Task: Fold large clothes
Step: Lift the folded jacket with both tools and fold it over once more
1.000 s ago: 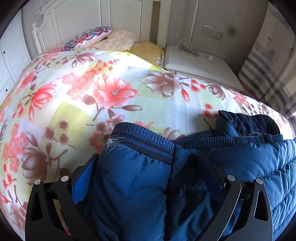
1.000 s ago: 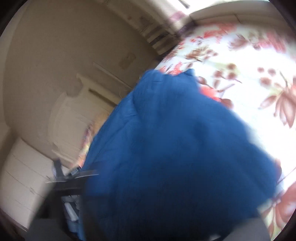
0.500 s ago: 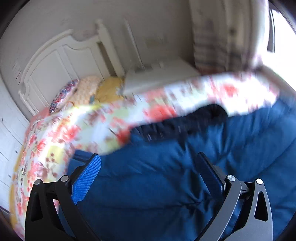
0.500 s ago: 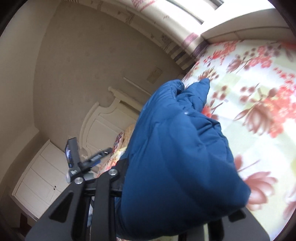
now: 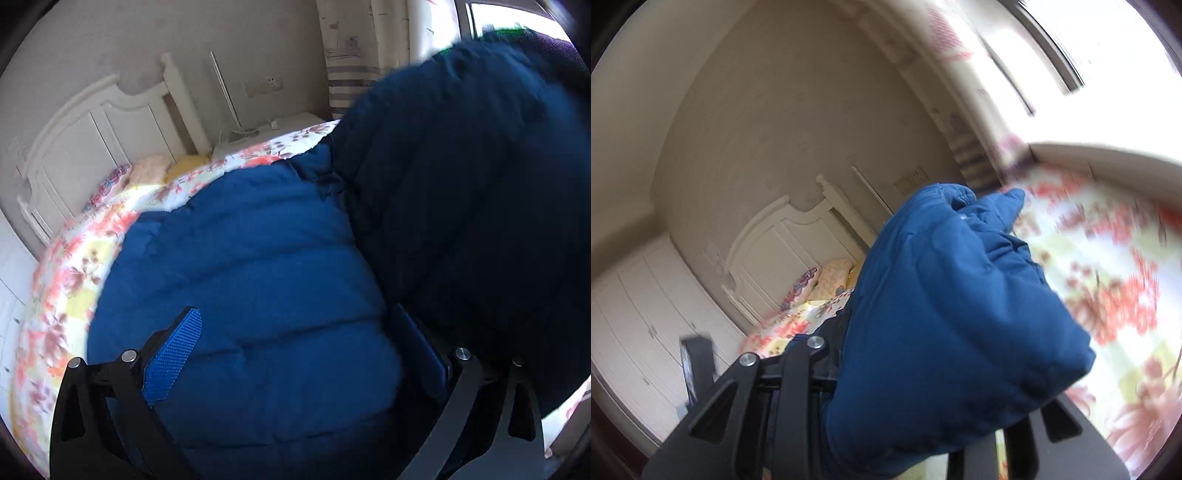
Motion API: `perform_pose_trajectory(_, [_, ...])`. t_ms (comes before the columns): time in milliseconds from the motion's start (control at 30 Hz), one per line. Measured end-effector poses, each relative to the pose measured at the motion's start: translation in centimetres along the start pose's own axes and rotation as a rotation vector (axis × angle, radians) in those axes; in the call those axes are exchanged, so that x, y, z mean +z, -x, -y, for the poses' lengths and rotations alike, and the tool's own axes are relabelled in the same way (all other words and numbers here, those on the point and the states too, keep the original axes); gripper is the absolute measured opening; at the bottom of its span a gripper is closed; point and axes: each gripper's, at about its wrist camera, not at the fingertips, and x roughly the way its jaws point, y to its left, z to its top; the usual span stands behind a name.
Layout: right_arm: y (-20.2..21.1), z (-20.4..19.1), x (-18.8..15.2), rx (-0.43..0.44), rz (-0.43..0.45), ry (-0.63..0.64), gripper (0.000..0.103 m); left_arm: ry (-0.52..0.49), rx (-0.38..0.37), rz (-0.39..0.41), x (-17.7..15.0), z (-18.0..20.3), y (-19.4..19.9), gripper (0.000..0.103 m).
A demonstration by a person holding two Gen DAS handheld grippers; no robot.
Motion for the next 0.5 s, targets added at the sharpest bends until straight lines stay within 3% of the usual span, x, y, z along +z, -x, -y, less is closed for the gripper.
perform_pose_trajectory(33, [-0.5, -1.4, 0.2, 0.000, -0.009, 0.051, 0.026, 0.054, -0.066, -0.006, 0.0, -1.6, 0.4, 0.098])
perform_pose_trajectory(67, [-1.0, -3.0, 0.2, -0.008, -0.013, 0.117, 0.026, 0.170, -0.152, 0.021, 0.0, -4.8, 1.6, 0.098])
perform_pose_trajectory(167, [-1.8, -10.0, -0.3, -0.032, -0.016, 0.398, 0.027, 0.465, -0.295, 0.128, -1.1, -14.7, 4.5, 0.098])
perform_pose_trajectory(200, [-2.5, -13.3, -1.0, -0.050, -0.031, 0.544, 0.027, 0.539, -0.340, 0.146, -1.6, -17.6, 4.9, 0.098])
perform_pose_trajectory(233, [-3.0, -15.5, -1.8, -0.056, -0.039, 0.641, 0.027, 0.625, -0.427, 0.161, -2.6, -21.3, 5.1, 0.098])
perform_pose_trajectory(333, [-5.6, -21.7, -5.8, -0.047, -0.097, 0.915, 0.028, 0.771, -0.623, 0.161, -4.7, -26.5, 4.4, 0.098])
perform_pose_trajectory(400, [-8.5, -25.0, -10.5, -0.033, -0.191, 1.088, 0.031, 0.806, -0.653, 0.139, -6.0, -28.1, 3.7, 0.098])
perform_pose_trajectory(500, [-12.6, -26.5, -18.6, -0.028, -0.369, 1.333, 0.041, 0.850, -0.717, 0.087, -7.5, -28.5, 1.7, 0.098])
